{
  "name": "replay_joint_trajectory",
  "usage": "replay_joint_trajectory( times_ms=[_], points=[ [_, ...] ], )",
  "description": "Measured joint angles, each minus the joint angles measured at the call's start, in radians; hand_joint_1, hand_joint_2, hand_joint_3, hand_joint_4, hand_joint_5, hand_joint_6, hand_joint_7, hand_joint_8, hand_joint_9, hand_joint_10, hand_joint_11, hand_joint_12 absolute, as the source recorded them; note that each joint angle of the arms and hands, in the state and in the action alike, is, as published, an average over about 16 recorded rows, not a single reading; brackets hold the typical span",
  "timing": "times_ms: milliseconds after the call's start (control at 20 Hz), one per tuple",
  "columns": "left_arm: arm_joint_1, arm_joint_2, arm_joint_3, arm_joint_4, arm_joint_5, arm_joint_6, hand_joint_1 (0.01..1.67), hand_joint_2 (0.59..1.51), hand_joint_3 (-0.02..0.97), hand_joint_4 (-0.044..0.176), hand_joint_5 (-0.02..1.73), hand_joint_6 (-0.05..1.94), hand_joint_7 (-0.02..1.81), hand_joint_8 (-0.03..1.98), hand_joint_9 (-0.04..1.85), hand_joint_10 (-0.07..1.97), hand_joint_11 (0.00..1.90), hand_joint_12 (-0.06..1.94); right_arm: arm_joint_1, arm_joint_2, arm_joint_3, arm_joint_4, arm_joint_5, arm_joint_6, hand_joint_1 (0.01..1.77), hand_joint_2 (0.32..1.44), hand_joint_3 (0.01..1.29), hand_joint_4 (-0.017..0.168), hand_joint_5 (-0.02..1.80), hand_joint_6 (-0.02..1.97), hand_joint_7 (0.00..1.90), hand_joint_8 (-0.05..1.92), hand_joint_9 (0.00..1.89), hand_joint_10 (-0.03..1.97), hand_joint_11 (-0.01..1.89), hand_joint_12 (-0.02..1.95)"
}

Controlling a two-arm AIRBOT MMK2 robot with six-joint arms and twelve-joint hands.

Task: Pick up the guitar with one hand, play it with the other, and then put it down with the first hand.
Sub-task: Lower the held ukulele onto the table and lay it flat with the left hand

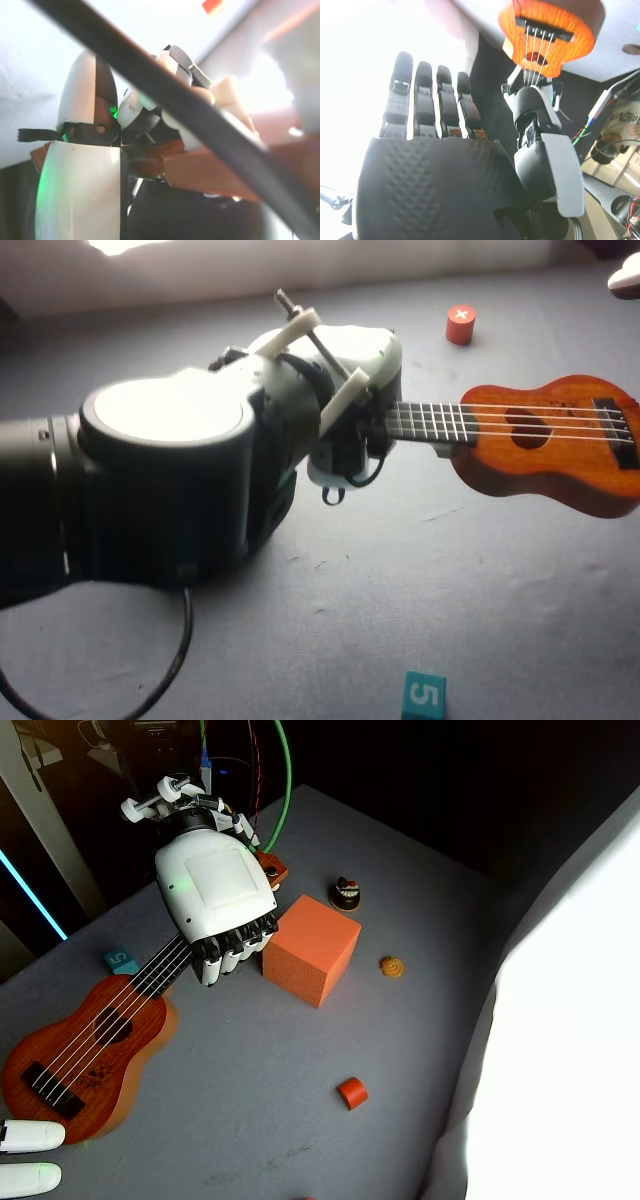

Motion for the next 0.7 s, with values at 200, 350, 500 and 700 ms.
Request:
replay_joint_trajectory(
  times_ms=[200,350,500,700],
  points=[
    [0.055,-0.004,-0.017,0.088,0.005,-0.097,1.49,1.083,-0.017,-0.003,1.23,1.89,1.32,1.98,1.40,1.92,1.41,1.93,0.000,-0.003,-0.001,-0.001,0.010,-0.006,0.18,1.37,0.02,0.003,0.03,0.38,0.18,0.01,0.02,0.37,0.02,0.72],
    [0.095,-0.010,-0.022,0.145,0.008,-0.160,1.49,1.084,-0.018,-0.003,1.23,1.89,1.32,1.98,1.40,1.92,1.41,1.93,-0.001,-0.004,-0.002,-0.003,0.019,-0.007,0.18,1.37,0.02,0.004,0.02,0.39,0.19,0.01,0.01,0.37,0.02,0.75],
    [0.130,-0.020,-0.020,0.188,0.012,-0.205,1.49,1.084,-0.018,-0.003,1.23,1.89,1.32,1.98,1.40,1.92,1.42,1.93,-0.002,-0.004,-0.003,-0.005,0.028,-0.007,0.17,1.37,0.02,0.005,0.02,0.40,0.19,0.02,0.01,0.37,0.02,0.77],
    [0.166,-0.038,-0.010,0.235,0.015,-0.248,1.49,1.084,-0.017,-0.004,1.22,1.89,1.32,1.98,1.40,1.92,1.42,1.93,-0.005,-0.005,-0.004,-0.009,0.037,-0.007,0.16,1.37,0.02,0.006,0.02,0.40,0.20,0.02,0.01,0.38,0.02,0.76]
  ],
)
